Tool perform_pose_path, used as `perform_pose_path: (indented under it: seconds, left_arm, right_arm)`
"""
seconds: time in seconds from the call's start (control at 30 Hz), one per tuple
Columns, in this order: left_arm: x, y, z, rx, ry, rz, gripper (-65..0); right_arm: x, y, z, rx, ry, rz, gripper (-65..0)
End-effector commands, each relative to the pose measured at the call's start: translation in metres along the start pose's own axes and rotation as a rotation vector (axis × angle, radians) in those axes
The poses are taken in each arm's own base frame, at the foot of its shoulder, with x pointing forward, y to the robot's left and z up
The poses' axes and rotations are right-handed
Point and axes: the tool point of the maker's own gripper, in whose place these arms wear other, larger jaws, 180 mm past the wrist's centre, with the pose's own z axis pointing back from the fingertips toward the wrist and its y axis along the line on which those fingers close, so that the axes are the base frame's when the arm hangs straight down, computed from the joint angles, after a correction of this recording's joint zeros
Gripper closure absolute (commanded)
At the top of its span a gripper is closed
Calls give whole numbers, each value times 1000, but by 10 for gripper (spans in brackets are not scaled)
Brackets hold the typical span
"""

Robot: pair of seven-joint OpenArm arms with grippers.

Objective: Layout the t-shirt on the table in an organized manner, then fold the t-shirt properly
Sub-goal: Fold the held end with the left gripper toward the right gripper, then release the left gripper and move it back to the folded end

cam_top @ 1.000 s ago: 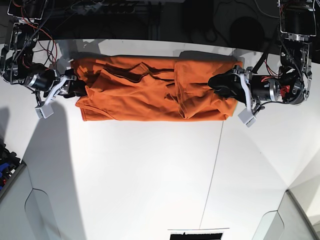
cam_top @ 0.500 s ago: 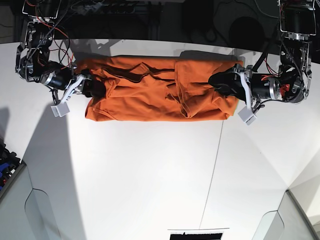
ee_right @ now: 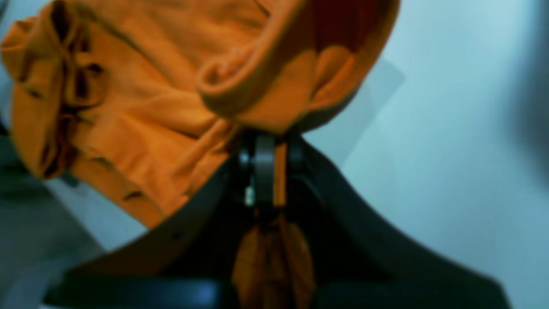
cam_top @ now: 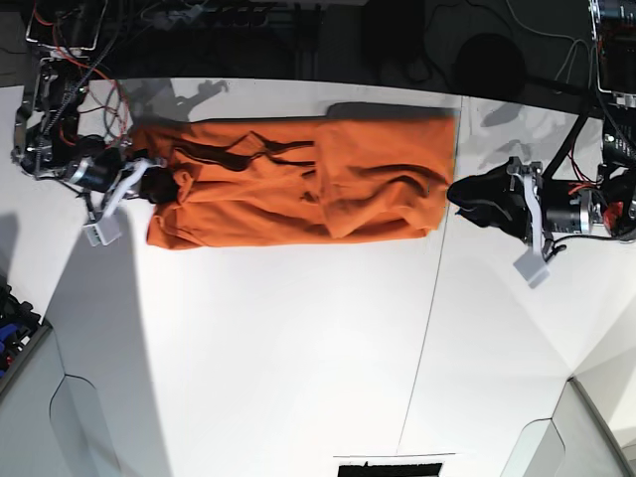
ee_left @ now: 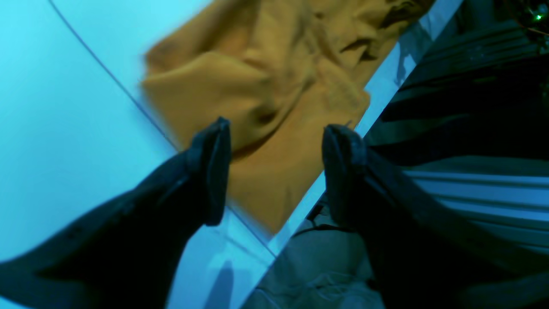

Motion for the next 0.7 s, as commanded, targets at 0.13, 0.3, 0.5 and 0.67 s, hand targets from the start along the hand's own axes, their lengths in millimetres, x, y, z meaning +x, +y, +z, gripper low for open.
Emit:
perform_pose_path:
  seconds: [0.13,0.3,0.5,0.67]
  left_arm:
    - [10,3,15,19,-18,-26,-361]
    - [-15,2,3,-2,9,38,-361]
    - [-42,15,-33,101,23,66,-361]
    - [-52,16,-62,95,14,114,-360]
  right_arm:
    - [21,-34,30,-97,-17,54,0]
    - [37,-47,52,-111,-67,28,0]
    - [45,-46,59,-83,-113,10,0]
    - [44,-43,56,-73,-116,5,0]
